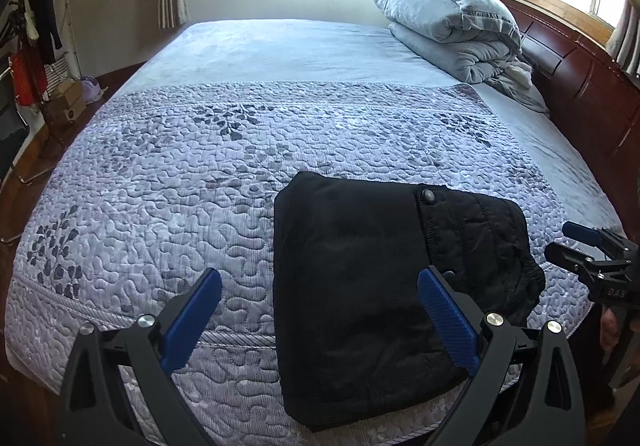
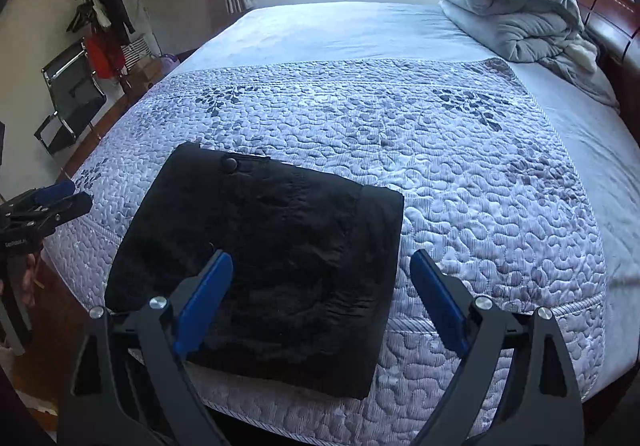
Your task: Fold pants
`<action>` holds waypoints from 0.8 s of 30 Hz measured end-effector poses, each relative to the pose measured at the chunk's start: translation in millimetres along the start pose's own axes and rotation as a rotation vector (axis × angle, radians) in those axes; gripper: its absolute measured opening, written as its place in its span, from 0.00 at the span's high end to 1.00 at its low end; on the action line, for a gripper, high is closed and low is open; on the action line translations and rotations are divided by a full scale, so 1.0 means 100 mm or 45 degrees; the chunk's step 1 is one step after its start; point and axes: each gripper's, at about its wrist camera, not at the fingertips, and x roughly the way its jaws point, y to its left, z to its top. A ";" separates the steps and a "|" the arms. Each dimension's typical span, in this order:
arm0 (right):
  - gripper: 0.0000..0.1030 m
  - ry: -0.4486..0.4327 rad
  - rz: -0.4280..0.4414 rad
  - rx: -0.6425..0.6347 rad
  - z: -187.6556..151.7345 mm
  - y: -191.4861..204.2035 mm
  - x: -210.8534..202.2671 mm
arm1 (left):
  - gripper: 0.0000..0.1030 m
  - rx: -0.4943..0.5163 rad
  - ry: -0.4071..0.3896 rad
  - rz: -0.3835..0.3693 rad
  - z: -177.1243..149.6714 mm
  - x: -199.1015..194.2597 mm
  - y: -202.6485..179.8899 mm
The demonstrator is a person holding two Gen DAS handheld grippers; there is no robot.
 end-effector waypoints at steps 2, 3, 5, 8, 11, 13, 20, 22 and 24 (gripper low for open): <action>0.12 0.026 0.025 0.064 -0.01 -0.10 0.10 | 0.04 -0.018 0.043 -0.048 -0.01 0.13 0.03; 0.12 0.038 0.036 0.092 -0.01 -0.14 0.15 | 0.04 -0.036 0.068 -0.066 -0.01 0.20 0.06; 0.12 0.062 0.057 0.148 -0.02 -0.24 0.25 | 0.04 -0.079 0.123 -0.082 -0.03 0.37 0.13; 0.12 0.095 0.085 0.215 -0.05 -0.36 0.38 | 0.04 -0.119 0.178 -0.105 -0.06 0.55 0.23; 0.12 0.120 0.109 0.250 -0.08 -0.44 0.46 | 0.04 -0.162 0.230 -0.139 -0.10 0.71 0.37; 0.12 0.137 0.123 0.271 -0.12 -0.48 0.52 | 0.04 -0.185 0.268 -0.177 -0.14 0.79 0.43; 0.12 0.166 0.164 0.317 -0.17 -0.57 0.62 | 0.04 -0.232 0.352 -0.350 -0.23 0.96 0.57; 0.12 0.168 0.181 0.322 -0.18 -0.59 0.62 | 0.04 -0.241 0.380 -0.432 -0.24 0.99 0.59; 0.12 0.175 0.204 0.331 -0.21 -0.61 0.62 | 0.04 -0.248 0.411 -0.555 -0.26 1.03 0.58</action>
